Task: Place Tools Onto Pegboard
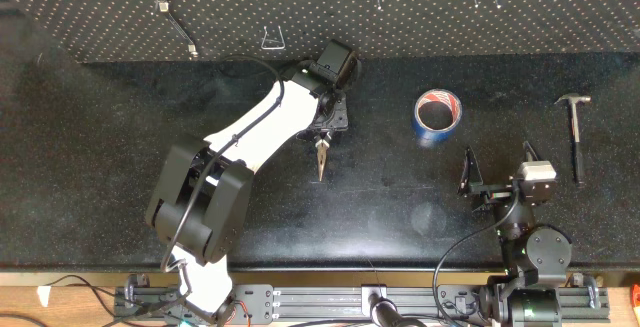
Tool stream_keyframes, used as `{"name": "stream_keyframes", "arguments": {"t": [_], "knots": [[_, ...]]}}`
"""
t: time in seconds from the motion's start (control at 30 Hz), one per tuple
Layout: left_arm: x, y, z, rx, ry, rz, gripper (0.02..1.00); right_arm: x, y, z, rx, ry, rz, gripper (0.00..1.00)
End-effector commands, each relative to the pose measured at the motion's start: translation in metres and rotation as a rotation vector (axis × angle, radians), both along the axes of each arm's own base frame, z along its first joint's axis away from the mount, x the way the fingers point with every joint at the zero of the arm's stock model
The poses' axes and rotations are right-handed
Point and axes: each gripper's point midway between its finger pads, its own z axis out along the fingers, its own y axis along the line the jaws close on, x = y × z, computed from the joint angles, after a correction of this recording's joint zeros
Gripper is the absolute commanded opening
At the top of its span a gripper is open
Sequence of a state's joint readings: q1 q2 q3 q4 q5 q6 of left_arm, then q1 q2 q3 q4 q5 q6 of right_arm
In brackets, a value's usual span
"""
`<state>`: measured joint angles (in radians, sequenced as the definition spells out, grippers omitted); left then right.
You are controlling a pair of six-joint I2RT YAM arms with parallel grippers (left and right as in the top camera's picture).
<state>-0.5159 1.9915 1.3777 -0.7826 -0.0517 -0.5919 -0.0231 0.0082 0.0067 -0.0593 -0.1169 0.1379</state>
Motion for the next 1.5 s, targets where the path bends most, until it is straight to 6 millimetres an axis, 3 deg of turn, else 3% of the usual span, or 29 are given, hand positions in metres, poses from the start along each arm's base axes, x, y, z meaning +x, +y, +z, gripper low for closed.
{"name": "stream_keyframes", "arguments": {"t": [0.03, 0.17, 0.23, 0.33, 0.4, 0.5, 0.6, 0.93, 1.03, 1.13, 1.27, 1.5], "knots": [[-0.001, 0.003, -0.003, 0.010, 0.025, 0.008, 0.029, 0.000, 0.001, -0.001, 0.011, 0.001, 0.005, 0.976], [0.003, 0.005, 0.012, 0.015, -0.020, 0.012, 0.027, 0.000, 0.001, -0.001, 0.011, 0.002, 0.005, 0.976], [0.009, 0.008, 0.033, 0.015, -0.080, 0.018, 0.027, 0.000, 0.001, -0.001, 0.011, 0.002, 0.005, 0.976], [0.017, 0.015, 0.074, 0.016, -0.196, 0.036, 0.027, 0.000, 0.001, -0.001, 0.011, 0.001, 0.005, 0.974], [0.021, 0.028, 0.114, 0.034, -0.310, 0.063, 0.027, 0.000, 0.001, -0.001, 0.011, 0.001, 0.005, 0.976], [0.013, 0.052, 0.176, 0.050, -0.476, 0.107, 0.025, 0.000, 0.001, -0.001, 0.011, 0.002, 0.005, 0.976], [0.004, 0.079, 0.215, 0.065, -0.661, 0.178, 0.027, 0.000, 0.001, -0.001, 0.011, 0.001, 0.005, 0.976], [0.055, 0.111, 0.248, 0.130, -1.041, 0.144, 0.027, 0.000, 0.001, -0.001, 0.011, 0.002, 0.005, 0.976], [0.045, 0.118, 0.263, 0.083, -1.211, 0.171, 0.025, 0.000, 0.001, -0.001, 0.011, 0.002, 0.005, 0.976], [0.033, 0.121, 0.262, 0.005, -1.362, 0.211, 0.027, 0.000, 0.001, -0.001, 0.011, 0.001, 0.005, 0.976], [0.039, 0.119, 0.252, 0.005, -1.383, 0.211, 0.025, 0.000, 0.001, -0.001, 0.011, 0.002, 0.005, 0.976], [0.053, 0.119, 0.254, 0.011, -1.451, 0.227, 0.025, 0.000, 0.001, -0.001, 0.011, 0.002, 0.005, 0.976]]}}
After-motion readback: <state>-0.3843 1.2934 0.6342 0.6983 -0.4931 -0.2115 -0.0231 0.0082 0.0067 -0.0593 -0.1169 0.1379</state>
